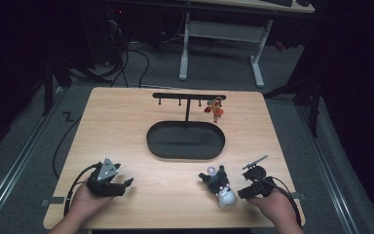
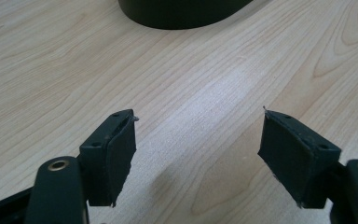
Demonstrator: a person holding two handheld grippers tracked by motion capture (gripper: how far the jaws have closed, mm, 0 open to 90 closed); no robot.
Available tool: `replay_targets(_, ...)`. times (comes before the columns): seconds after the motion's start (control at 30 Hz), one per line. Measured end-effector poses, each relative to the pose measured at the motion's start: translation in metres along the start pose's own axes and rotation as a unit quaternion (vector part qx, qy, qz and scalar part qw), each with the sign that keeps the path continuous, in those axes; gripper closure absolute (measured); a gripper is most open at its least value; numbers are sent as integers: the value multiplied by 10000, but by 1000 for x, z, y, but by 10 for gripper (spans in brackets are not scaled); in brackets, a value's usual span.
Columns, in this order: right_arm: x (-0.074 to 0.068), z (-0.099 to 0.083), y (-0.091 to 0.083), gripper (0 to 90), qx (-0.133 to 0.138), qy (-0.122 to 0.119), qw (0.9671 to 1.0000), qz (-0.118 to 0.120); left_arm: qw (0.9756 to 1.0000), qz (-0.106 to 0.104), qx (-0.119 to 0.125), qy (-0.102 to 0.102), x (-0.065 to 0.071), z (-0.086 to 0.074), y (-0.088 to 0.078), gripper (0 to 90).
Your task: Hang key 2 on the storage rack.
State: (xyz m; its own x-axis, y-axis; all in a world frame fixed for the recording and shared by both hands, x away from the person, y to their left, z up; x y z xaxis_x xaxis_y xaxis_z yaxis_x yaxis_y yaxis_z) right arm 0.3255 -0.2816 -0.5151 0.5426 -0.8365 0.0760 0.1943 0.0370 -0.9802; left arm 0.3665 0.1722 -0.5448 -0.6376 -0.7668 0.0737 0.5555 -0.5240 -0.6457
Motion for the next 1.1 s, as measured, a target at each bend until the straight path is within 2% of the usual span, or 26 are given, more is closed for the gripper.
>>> replay_targets(0.1, -2, 3, -6, 338, -84, -72, 9999, 29, 10000, 7, 24, 6, 0, 1, -1, 272)
replay_targets(0.2, -4, 8, -13, 335, -38, -82, 9999, 70, 10000, -9, 54, -36, 1, 3, -1, 272)
replay_targets(0.37, -10, 15, -27, 319, -66, -161, 9998, 99, 10000, -27, -21, 8, 2, 3, 3, 272)
replay_targets(0.53, -21, 27, -41, 246, 94, -217, 9996, 162, 10000, -38, 25, 64, 5, 4, 1, 272)
replay_targets(0.6, -29, 30, -43, 201, 100, -266, 9992, 294, 10000, -40, 34, 57, 5, 5, 2, 272)
replay_targets(0.67, -35, 34, -42, 169, 110, -212, 9990, 387, 10000, -46, 11, 72, 5, 5, 3, 272)
replay_targets(0.8, -44, 41, -36, 155, 140, -351, 9984, 427, 9999, -53, 21, 105, 6, 6, 3, 272)
replay_targets(1.1, -56, 45, -2, 156, -94, -373, 9975, 585, 9999, -24, 5, 128, 6, 5, 3, 270)
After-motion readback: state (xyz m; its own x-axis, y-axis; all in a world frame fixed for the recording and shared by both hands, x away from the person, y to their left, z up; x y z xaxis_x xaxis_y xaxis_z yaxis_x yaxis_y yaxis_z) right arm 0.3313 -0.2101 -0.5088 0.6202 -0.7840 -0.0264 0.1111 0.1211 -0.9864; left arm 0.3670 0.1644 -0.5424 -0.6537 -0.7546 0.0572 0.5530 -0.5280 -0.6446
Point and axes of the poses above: each handheld gripper's, and its own axes: y roughly forward along the jaws, z roughly out of its top, x roughly to its right, the point moved 4 cm from there along y, roughly forward along the jaws, and after that the axes turned 13 degrees about -y, right-handed, at the moved point
